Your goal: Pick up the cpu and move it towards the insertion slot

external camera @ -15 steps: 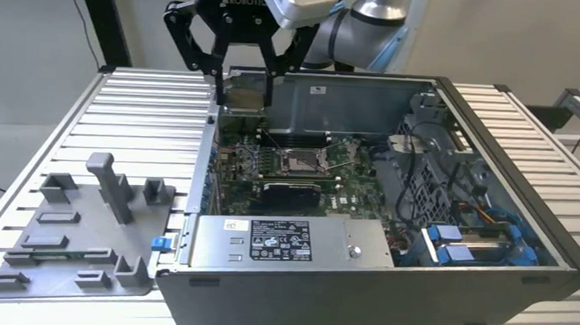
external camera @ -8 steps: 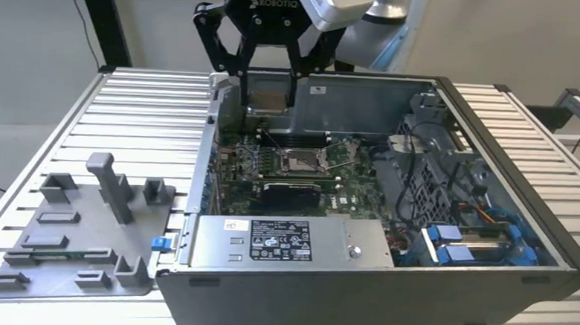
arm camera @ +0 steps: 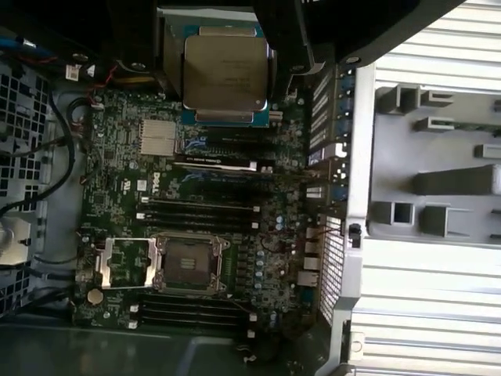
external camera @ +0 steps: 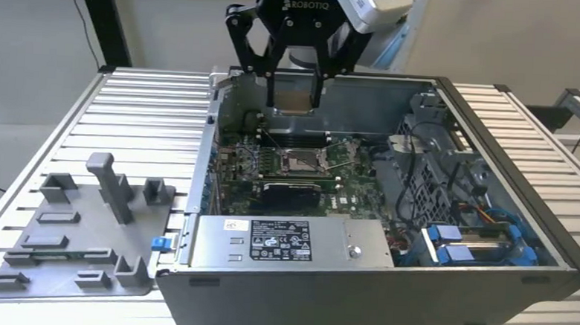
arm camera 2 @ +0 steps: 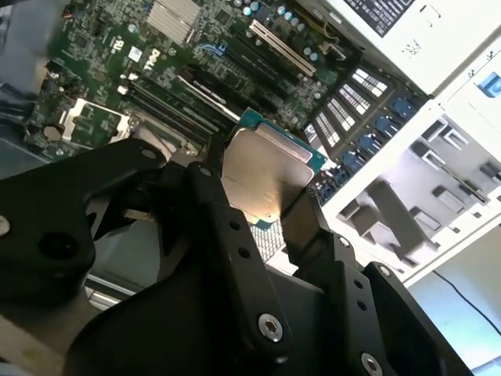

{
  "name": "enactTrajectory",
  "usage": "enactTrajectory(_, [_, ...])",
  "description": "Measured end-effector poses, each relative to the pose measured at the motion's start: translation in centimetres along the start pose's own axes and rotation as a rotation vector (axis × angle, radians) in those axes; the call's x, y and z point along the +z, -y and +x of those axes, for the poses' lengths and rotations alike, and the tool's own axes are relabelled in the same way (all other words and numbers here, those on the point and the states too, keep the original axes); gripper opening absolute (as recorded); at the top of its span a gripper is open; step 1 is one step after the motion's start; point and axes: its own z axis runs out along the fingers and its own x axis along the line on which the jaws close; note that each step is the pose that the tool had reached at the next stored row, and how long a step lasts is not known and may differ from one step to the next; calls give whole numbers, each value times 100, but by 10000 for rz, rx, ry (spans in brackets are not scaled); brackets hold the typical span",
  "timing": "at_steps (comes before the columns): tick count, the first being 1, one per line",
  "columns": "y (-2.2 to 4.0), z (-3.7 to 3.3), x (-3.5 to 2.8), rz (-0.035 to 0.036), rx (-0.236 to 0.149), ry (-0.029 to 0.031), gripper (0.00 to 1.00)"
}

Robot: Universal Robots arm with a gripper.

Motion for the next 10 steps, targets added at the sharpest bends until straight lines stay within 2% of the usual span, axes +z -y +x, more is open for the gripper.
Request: enactTrajectory(10, [19,-316,-1,0,-5,-1,0])
